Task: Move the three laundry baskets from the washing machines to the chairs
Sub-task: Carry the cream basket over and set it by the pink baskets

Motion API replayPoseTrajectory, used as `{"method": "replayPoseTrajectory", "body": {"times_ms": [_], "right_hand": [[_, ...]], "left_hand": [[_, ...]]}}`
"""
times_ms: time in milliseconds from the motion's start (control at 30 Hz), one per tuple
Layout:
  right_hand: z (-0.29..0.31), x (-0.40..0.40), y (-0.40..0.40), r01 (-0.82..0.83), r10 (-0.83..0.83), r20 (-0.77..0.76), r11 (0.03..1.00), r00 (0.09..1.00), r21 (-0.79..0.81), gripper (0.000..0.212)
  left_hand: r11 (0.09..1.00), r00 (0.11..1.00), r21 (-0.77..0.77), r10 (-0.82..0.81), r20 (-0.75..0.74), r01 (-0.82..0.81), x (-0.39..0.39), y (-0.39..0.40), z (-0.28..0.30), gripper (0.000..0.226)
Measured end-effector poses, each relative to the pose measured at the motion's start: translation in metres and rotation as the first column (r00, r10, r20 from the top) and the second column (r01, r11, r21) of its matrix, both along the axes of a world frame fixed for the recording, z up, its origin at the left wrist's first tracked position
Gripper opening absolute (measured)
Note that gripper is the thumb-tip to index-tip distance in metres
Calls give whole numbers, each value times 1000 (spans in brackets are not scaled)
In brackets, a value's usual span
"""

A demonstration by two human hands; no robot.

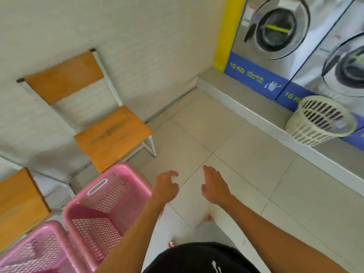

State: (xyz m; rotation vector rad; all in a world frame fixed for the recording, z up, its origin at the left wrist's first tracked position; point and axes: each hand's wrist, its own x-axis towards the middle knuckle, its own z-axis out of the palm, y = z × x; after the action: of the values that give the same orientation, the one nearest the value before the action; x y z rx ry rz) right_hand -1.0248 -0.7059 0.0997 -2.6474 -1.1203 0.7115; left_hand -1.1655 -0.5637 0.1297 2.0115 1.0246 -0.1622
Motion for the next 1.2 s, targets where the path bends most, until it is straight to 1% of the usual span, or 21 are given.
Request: {"method": "replayPoseTrajectory", "body": {"times_ms": [100,200,367,667,733,833,1000,1200], "right_hand": [[10,25,-34,144,-144,-29,989,989,11,69],[16,53,-63,264,-263,-35,963,964,49,66],[21,110,-112,415,-410,-64,897,910,154,57],[30,260,-226,592,-588,-89,780,804,202,54],[31,294,-251,616,-611,-95,761,786,206,53],[29,337,-282,680,-672,-119,701,731,215,52],[19,402,-309,752,-732,-175,625,658,210,51],[2,499,-318,819,-792,-212,537,572,201,51]], "left_hand": [[993,993,9,-118,14,118,40,-16,13,46],[984,983,21,-180,41,179,83,-33,23,41],[954,951,17,-299,74,299,168,-71,22,36],[939,941,-73,-332,67,336,350,-172,22,35],[937,938,-71,-338,71,343,392,-196,26,36],[927,926,-66,-362,104,369,444,-226,33,37],[912,913,-74,-395,100,403,526,-247,26,35],[895,895,-53,-436,96,442,635,-255,7,36]]}}
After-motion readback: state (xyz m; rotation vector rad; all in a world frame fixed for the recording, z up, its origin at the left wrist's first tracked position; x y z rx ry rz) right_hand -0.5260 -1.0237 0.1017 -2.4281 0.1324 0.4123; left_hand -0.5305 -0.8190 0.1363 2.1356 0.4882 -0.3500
